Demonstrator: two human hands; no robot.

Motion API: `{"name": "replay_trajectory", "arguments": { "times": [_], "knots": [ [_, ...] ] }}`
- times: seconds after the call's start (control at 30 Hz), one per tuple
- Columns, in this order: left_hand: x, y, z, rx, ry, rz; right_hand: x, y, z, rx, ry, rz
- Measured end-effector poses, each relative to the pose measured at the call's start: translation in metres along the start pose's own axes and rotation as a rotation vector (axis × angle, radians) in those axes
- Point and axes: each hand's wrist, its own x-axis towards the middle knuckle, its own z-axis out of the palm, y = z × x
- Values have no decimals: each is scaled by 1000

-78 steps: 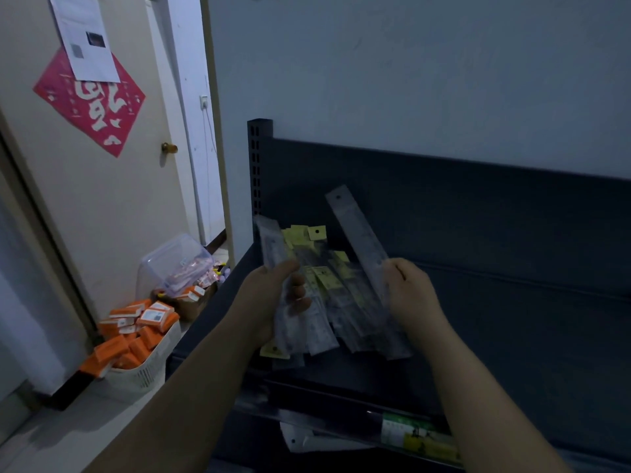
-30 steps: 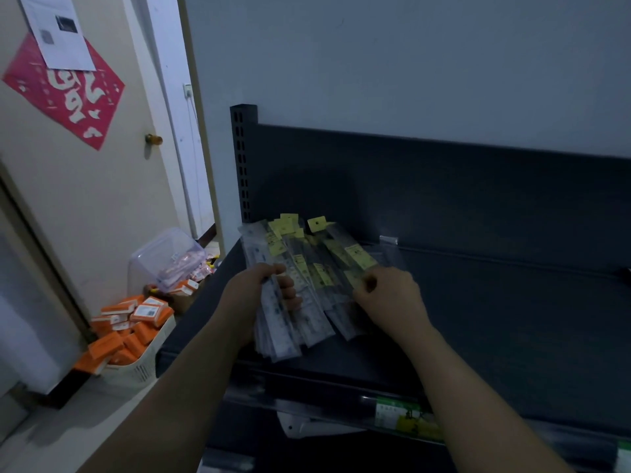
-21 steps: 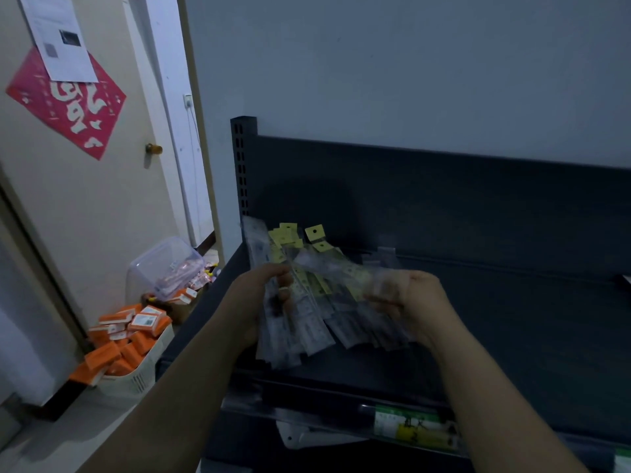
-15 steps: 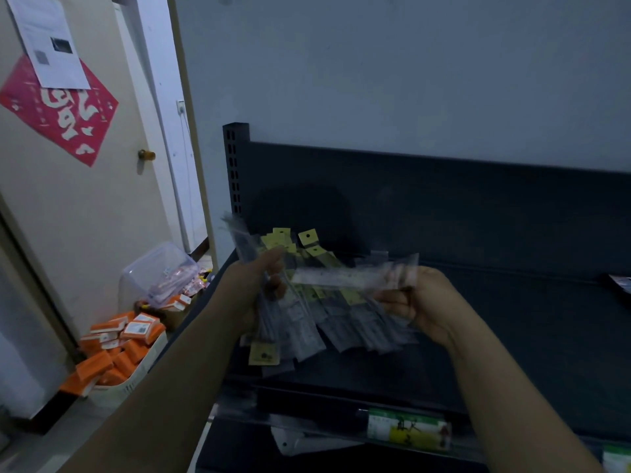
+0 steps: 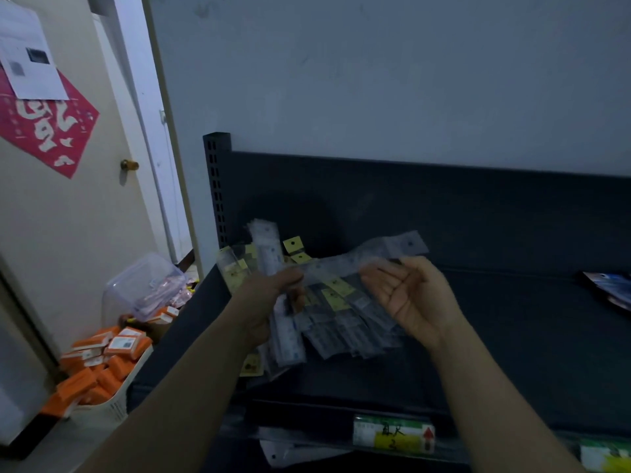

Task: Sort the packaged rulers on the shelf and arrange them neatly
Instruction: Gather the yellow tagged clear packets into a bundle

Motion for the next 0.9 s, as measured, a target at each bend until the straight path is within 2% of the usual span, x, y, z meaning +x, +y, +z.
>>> {"name": "replay_trajectory", "arguments": {
  "times": [0.1, 0.2, 0.27, 0.37, 0.43, 0.53, 0.67, 0.73, 0.8, 0.9],
  "knots": [
    [-6, -4, 3, 14, -91, -71, 6, 10, 2, -139, 96, -37],
    [-8, -2, -1, 49, -57, -131, 12, 10, -1, -213, 138, -35],
    [-7, -1, -4, 110, -59, -160, 14, 11, -1, -292, 105, 4],
    [-9, -3, -4, 151, -180, -210, 16, 21, 9, -391, 4, 88],
    [-11, -7, -1, 189, -218, -178, 17, 28, 18, -409, -65, 144],
    [-12, -7, -8, 206, -104, -104, 23, 32, 20, -500, -18, 74],
    [-7, 9, -44, 68, 24, -54, 33, 39, -4, -1021, 166, -131],
    [-3, 13, -57, 126, 143, -35, 36, 46, -12, -1268, 137, -191],
    [1, 11, -63, 235, 242, -11, 37, 52, -13, -1382, 68, -174],
    [3, 5, -64, 316, 258, -27, 37, 60, -6, -1609, 8, -185]
  ]
}}
